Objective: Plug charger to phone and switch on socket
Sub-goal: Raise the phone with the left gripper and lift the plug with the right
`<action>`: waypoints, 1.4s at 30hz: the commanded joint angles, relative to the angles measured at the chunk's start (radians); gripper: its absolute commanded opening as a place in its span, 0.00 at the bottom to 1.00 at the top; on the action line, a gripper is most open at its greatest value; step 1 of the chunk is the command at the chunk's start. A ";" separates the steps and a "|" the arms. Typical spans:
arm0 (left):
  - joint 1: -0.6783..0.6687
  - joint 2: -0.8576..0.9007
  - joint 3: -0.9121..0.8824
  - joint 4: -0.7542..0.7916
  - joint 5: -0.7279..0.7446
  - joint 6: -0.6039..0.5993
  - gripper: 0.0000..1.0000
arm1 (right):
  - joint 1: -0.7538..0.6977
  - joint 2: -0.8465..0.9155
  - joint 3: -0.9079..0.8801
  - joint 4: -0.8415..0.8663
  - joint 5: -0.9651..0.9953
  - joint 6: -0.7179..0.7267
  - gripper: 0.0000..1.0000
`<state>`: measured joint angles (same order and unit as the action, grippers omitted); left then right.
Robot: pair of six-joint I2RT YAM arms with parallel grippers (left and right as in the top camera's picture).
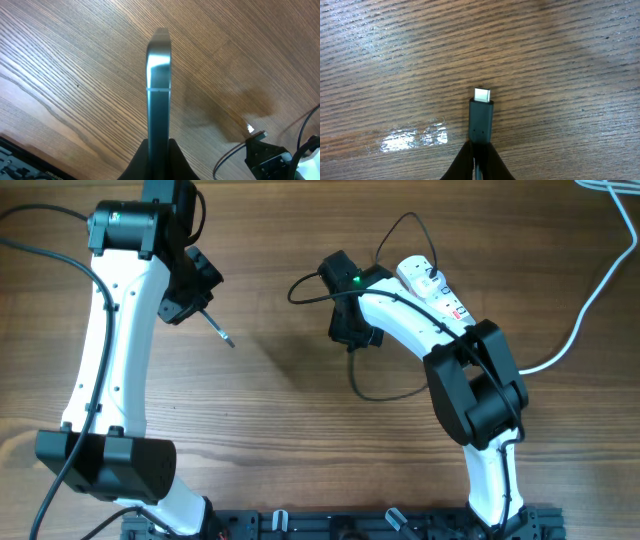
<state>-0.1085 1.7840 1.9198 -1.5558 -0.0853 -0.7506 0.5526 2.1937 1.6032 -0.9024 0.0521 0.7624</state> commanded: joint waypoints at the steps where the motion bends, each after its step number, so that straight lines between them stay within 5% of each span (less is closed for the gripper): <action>1: 0.000 -0.003 0.009 0.002 -0.021 -0.016 0.04 | -0.004 0.054 -0.008 0.004 -0.021 0.004 0.09; 7: 0.000 -0.003 0.009 0.002 -0.021 -0.016 0.04 | -0.004 0.054 -0.008 0.004 -0.024 0.003 0.13; 12: 0.000 -0.003 0.009 0.002 -0.021 -0.016 0.04 | -0.004 0.054 -0.007 0.004 -0.026 -0.002 0.05; 20: 0.000 -0.003 0.009 0.020 0.025 0.017 0.04 | -0.004 0.018 0.058 -0.052 -0.047 -0.075 0.04; 28: 0.000 -0.003 0.009 0.231 0.489 0.335 0.04 | 0.000 -0.231 0.063 -0.093 -0.314 -0.346 0.04; 42: 0.000 -0.003 0.009 0.720 1.204 0.355 0.04 | 0.000 -0.625 0.063 -0.255 -0.429 -0.544 0.04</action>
<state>-0.1085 1.7840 1.9198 -0.8970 0.8505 -0.4156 0.5510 1.6234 1.6485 -1.1526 -0.3321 0.2737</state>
